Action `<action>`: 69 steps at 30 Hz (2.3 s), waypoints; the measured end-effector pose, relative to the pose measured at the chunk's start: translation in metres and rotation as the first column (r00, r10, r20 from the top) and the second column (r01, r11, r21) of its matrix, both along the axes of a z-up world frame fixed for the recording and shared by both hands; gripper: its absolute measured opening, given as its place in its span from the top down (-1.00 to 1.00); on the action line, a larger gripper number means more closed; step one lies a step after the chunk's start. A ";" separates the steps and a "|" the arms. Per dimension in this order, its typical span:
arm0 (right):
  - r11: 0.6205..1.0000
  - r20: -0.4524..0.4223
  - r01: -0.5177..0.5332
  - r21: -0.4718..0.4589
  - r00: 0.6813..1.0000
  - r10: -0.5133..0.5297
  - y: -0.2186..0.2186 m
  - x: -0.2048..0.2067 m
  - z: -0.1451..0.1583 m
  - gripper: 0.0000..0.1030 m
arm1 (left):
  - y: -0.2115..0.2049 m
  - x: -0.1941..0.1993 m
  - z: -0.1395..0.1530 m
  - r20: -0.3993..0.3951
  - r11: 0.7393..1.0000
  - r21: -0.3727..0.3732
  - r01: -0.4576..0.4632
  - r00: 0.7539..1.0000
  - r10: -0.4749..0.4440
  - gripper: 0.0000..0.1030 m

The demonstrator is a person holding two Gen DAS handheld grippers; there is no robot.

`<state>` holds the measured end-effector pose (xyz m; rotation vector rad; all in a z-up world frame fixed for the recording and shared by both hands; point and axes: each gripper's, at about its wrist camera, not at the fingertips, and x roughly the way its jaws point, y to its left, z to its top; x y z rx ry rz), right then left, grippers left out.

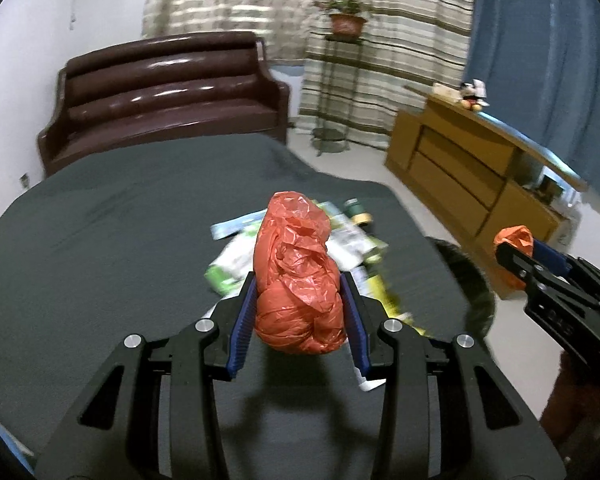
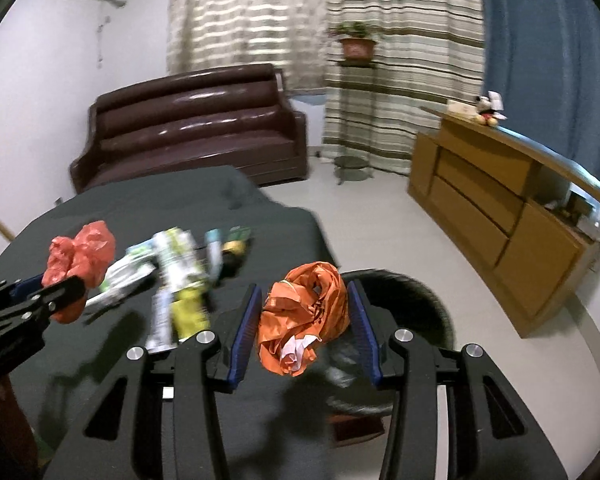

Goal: Collect trash
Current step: 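Carry the orange wrapper over the bin and open the right gripper while the left carries the red bag, then release the red plastic bag into the bin with the left gripper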

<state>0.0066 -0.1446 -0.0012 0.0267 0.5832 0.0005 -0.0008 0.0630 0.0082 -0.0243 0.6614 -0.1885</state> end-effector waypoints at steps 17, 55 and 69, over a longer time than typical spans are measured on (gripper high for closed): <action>0.995 -0.008 0.098 0.018 0.995 -0.098 -0.082 0.051 -0.018 0.14 | -0.128 0.062 -0.021 -0.018 0.987 0.037 0.154 0.988 -0.154 0.24; 0.985 -0.058 0.144 0.094 0.989 -0.139 -0.115 0.070 -0.045 -0.18 | -0.171 0.094 -0.048 -0.112 0.988 0.045 0.145 0.984 -0.139 -0.16; 0.991 -0.066 0.113 0.072 0.992 -0.108 -0.094 0.042 -0.039 -0.20 | -0.116 0.059 -0.036 -0.094 0.997 0.045 0.064 0.994 -0.060 -0.17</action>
